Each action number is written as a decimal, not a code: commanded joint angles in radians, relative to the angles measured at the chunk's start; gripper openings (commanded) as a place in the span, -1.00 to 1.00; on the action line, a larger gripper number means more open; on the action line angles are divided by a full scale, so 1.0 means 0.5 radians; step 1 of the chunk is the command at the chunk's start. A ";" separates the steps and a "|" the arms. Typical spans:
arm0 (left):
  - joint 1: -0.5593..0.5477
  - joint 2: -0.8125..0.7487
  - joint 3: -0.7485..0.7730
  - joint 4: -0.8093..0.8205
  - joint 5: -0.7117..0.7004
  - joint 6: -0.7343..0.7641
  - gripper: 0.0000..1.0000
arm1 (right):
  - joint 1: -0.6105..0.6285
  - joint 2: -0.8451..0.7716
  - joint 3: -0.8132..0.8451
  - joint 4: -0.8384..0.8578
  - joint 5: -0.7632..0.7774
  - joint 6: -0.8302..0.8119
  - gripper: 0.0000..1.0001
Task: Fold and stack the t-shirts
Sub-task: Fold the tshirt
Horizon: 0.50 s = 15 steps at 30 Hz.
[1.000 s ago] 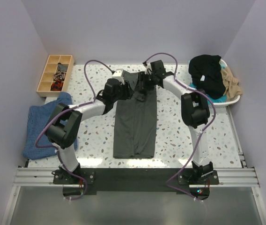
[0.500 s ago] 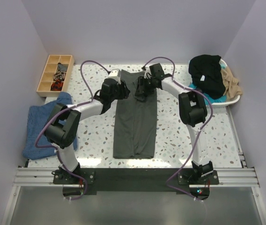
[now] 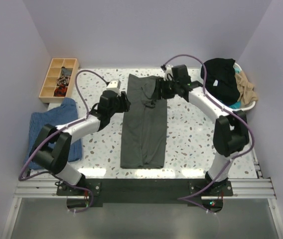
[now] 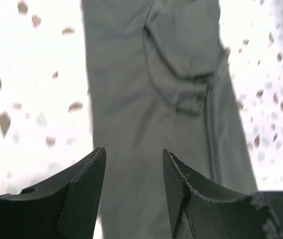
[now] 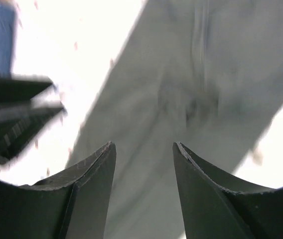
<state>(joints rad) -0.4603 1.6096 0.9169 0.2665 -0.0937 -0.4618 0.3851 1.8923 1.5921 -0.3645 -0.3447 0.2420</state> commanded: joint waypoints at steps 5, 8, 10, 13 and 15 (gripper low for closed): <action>-0.122 -0.684 -0.744 -0.220 0.083 -0.300 0.08 | 0.043 -0.857 -1.180 -0.077 0.045 0.255 0.09; -0.227 -0.939 -0.953 -0.278 0.046 -0.426 0.11 | 0.073 -1.249 -1.371 -0.265 0.082 0.295 0.13; -0.267 -1.019 -0.972 -0.422 0.037 -0.469 0.11 | 0.074 -1.336 -1.463 -0.399 0.119 0.344 0.13; -0.359 -1.099 -1.008 -0.615 -0.003 -0.558 0.10 | 0.095 -1.489 -1.644 -0.473 0.109 0.454 0.14; -0.432 -1.133 -1.069 -0.683 -0.003 -0.604 0.10 | 0.138 -1.602 -1.799 -0.464 0.100 0.558 0.13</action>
<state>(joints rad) -0.6262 1.0851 0.4255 0.0242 -0.0727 -0.6804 0.4282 1.1572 0.8127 -0.5259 -0.3119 0.4145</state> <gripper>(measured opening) 0.551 0.567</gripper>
